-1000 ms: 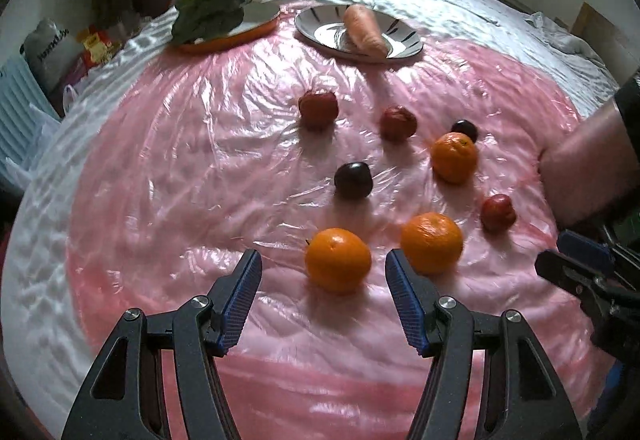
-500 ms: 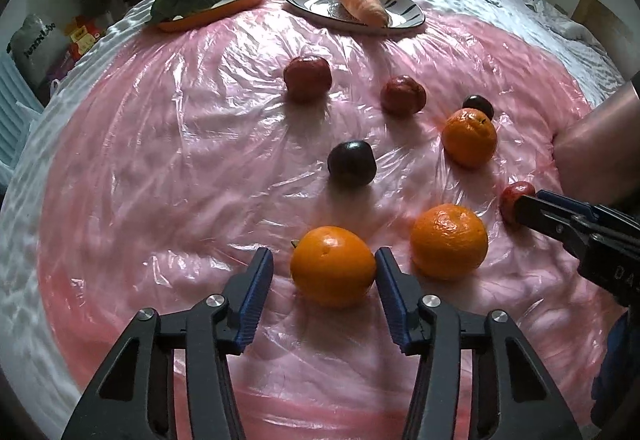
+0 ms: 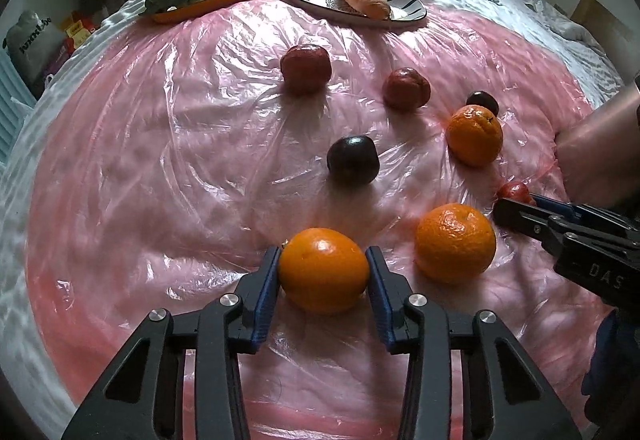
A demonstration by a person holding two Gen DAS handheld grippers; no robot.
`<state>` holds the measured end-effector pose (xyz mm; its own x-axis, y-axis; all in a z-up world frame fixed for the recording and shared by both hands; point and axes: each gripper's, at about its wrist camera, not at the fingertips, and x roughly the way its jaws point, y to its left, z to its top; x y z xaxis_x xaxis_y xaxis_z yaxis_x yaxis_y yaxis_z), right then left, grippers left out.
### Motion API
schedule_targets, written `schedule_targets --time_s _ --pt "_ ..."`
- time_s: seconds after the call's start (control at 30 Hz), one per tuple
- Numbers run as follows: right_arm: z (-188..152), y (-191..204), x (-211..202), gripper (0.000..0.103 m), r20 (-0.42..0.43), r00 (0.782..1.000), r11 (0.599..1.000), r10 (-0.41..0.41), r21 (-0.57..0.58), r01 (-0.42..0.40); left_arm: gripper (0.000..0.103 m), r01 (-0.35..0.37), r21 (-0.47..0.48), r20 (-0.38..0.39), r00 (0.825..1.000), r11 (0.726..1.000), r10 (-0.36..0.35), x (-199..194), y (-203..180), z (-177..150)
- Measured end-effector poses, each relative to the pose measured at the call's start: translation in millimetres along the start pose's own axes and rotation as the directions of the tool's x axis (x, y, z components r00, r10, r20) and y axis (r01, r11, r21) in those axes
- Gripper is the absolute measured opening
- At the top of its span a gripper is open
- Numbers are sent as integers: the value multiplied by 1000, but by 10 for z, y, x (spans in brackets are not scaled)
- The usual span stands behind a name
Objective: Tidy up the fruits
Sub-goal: 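Grasp another orange with the left tool while the right tool grasps a red apple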
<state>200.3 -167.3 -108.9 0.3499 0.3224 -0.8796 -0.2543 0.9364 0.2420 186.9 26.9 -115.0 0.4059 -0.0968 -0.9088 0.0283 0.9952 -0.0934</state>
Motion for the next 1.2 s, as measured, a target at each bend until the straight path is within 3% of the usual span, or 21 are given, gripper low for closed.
schedule_targets --time_s 0.53,1.2 --pt "-3 -15 -66 47 18 1000 999 23 28 -23 36 93 -74 -3 996 993 -94 -102 172 22" --pt "-114 84 -490 47 82 996 1000 23 9 -23 36 76 -54 46 996 996 -74 -467 175 -39"
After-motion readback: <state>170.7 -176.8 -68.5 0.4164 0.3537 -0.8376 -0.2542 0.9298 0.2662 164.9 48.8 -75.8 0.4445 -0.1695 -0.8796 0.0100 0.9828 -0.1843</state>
